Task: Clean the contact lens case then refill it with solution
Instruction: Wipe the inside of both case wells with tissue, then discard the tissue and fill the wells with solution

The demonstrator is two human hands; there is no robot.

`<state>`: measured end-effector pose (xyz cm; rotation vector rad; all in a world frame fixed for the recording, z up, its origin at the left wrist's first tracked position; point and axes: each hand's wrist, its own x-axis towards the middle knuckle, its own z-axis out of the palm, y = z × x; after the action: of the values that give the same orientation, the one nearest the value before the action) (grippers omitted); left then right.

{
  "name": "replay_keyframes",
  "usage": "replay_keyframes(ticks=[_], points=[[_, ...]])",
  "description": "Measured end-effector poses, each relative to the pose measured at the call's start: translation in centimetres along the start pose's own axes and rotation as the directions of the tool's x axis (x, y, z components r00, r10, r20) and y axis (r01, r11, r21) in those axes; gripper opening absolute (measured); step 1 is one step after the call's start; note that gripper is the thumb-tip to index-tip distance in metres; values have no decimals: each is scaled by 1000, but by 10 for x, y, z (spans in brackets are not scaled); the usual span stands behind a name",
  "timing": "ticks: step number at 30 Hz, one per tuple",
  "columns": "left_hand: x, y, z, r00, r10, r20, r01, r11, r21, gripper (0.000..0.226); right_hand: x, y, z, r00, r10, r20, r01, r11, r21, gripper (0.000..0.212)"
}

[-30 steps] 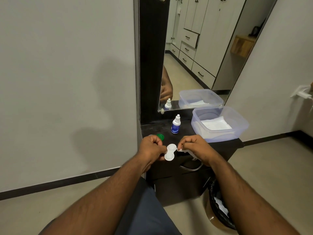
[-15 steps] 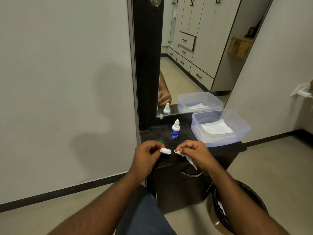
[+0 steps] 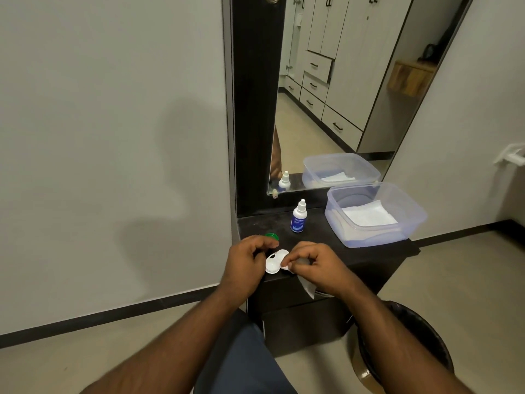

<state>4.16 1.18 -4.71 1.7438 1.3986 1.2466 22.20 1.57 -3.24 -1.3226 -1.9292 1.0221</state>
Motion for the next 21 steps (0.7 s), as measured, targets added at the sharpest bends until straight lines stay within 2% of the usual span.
replay_keyframes(ticks=[3,5,9,14,18,21], points=[[-9,6,-4,998,56,10,-56,998,30,22,-6,-1,-4,997,-17,-80,24,996,89,21],[-12,8,-6,989,86,120,-100,988,116,31,-9,1,-7,991,1,-133,18,989,148,24],[-4,16,-9,940,52,336,-167,931,325,49,-15,4,-11,986,24,-166,6,984,178,23],[4,24,-17,931,33,364,-186,899,396,46,-28,0,-19,986,28,-167,-2,988,156,22],[-2,35,-5,931,155,331,-292,860,418,42,-47,14,-28,974,46,-223,-10,987,160,18],[-7,50,22,876,224,428,-401,830,388,38,-67,34,-38,947,105,-303,-45,979,198,15]])
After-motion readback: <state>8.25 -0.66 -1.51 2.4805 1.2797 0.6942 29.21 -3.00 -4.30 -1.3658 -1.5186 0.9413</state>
